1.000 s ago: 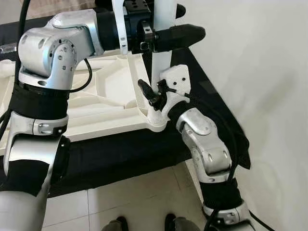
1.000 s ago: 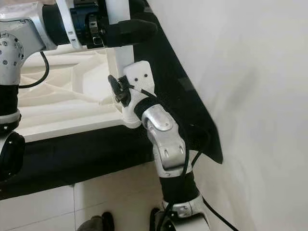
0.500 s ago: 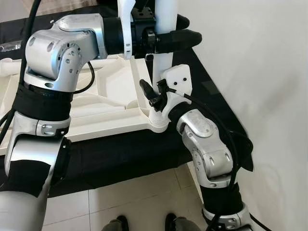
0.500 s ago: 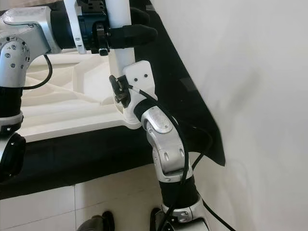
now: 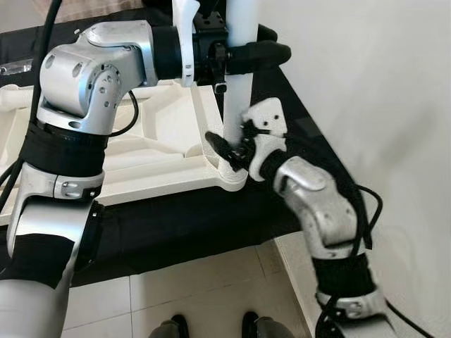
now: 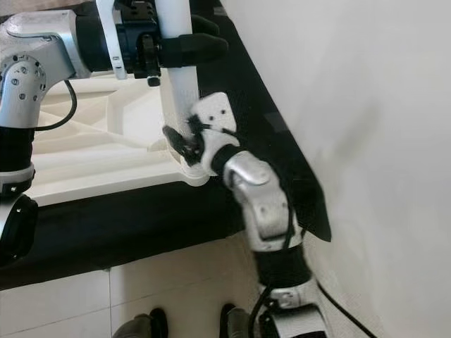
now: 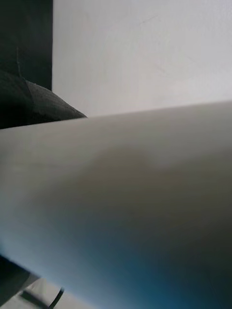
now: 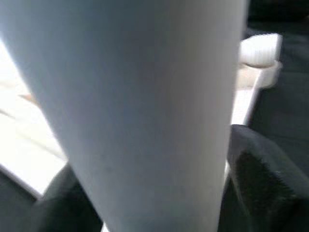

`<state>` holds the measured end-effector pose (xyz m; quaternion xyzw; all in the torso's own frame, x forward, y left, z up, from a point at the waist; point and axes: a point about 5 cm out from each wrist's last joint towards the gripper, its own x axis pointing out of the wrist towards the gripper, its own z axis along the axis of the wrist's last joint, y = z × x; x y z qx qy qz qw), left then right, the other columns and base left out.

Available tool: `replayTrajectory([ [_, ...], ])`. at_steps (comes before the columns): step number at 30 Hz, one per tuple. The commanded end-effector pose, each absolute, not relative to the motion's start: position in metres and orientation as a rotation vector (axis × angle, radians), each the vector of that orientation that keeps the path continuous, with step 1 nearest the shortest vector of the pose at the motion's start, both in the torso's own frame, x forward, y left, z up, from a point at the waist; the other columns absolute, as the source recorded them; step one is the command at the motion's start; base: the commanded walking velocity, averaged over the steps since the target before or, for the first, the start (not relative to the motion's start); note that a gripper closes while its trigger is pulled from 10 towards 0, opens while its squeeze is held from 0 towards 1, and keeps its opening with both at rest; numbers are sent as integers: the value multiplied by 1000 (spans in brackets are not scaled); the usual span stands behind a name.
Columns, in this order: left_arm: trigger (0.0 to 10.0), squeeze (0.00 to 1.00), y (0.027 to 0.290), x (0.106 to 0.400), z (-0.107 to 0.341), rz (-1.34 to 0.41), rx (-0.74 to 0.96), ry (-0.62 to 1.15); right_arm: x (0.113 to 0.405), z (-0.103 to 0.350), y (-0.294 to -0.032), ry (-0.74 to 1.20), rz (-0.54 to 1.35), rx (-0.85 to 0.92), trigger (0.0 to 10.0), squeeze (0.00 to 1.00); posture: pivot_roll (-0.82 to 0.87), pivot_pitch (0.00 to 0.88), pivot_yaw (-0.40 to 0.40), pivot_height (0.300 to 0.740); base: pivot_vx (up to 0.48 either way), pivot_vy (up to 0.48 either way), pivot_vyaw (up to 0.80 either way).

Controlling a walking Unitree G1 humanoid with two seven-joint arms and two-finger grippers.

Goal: Building children table

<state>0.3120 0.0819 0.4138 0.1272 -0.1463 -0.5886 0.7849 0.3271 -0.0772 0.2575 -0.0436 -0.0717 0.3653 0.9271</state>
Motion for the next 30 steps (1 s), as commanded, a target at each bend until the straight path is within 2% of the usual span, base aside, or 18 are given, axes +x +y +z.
replayTrajectory([
  [1,0,0,83,312,412,-1275,284,-296,325,262,-74,-181,811,-75,10000,1000,16,258,-6,740,0,0,0],
  [3,0,0,82,311,413,-1278,286,-298,333,269,-88,-201,901,-118,10000,1000,26,257,-8,740,0,0,0],
  [4,0,0,82,311,413,-1280,287,-299,338,272,-97,-209,980,-158,10000,867,26,257,-8,740,0,0,0],
  [5,0,0,82,311,413,-1280,287,-299,338,272,-97,-209,980,-158,10000,867,26,257,-8,740,0,0,0],
  [6,0,0,81,310,414,-1282,288,-299,342,276,-104,-209,1030,-188,10000,376,37,260,-8,740,0,0,0],
  [7,0,0,81,310,414,-1284,289,-300,346,278,-109,-205,1068,-203,10000,0,37,260,-8,740,0,0,0],
  [12,0,0,80,308,416,-1285,289,-299,359,281,-111,-161,1214,-184,10000,0,52,270,-5,740,0,0,0],
  [18,0,0,80,308,416,-1289,287,-296,366,282,-110,-139,1274,-159,10000,0,52,270,-5,740,0,0,0],
  [19,0,0,80,308,416,-1290,287,-296,367,283,-110,-139,1298,-146,0,0,66,276,-3,740,0,0,0],
  [30,0,0,79,307,419,-1289,285,-306,367,284,-114,-133,1455,-142,0,0,66,278,-2,740,0,0,0],
])
